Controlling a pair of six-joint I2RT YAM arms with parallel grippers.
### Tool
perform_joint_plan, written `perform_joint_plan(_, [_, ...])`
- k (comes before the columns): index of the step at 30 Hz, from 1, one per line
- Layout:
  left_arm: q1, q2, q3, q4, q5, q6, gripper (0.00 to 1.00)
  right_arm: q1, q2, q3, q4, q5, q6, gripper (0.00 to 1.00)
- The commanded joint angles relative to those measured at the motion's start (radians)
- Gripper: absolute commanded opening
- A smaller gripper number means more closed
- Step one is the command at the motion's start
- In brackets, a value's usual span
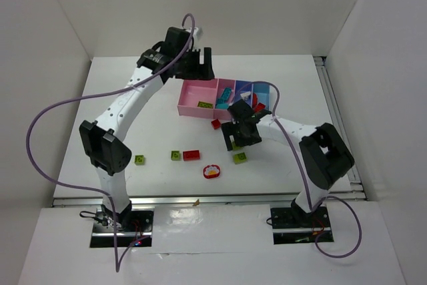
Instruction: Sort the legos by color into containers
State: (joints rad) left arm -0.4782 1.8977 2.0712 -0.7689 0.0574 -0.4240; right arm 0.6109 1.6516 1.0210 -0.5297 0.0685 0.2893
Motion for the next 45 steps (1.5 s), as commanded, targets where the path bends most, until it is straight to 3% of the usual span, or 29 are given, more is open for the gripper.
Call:
perform_joint_plan(1, [0.004,-0.044,-0.072,-0.069,-0.06,0.004,0.9,0.006,0.051,0.051,0.079,0.047,-0.026,0.91])
perform_joint_plan(7, [0.036,-0.124,-0.158,-0.106,-0.099,-0.016,0.9,0.006,0.076,0.04,0.112,0.047,-0.035,0.71])
perform_joint_plan(9, [0.068,-0.146,-0.192,-0.133,-0.108,-0.036,0.9,0.006,0.076,0.04,0.112,0.047,-0.035,0.59])
perform_joint_plan(12, [0.119,-0.195,-0.255,-0.156,-0.119,-0.064,0.9,0.006,0.051,0.076,0.09,0.06,-0.035,0.52])
perform_joint_plan(21, [0.277,-0.374,-0.609,-0.246,-0.206,-0.191,0.9,0.015,0.028,0.364,0.036,0.106,-0.044,0.51])
perform_joint_plan(31, [0.4,-0.445,-0.92,-0.302,-0.174,-0.367,0.94,0.015,0.365,0.815,0.079,0.062,-0.107,0.51])
perform_joint_plan(34, [0.431,-0.454,-0.996,-0.262,-0.143,-0.378,0.95,0.015,0.468,0.879,0.091,0.042,-0.107,0.54])
perform_joint_plan(37, [0.47,-0.442,-1.052,-0.205,-0.099,-0.378,0.95,0.015,0.539,0.983,0.082,0.031,-0.087,0.84])
perform_joint_plan(39, [0.481,-0.43,-1.063,-0.193,-0.099,-0.378,0.95,0.024,0.539,0.996,0.071,0.031,-0.087,0.95])
perform_joint_plan(45, [0.494,-0.37,-1.114,-0.101,-0.067,-0.355,0.89,0.024,0.351,0.811,0.089,0.091,-0.087,0.96])
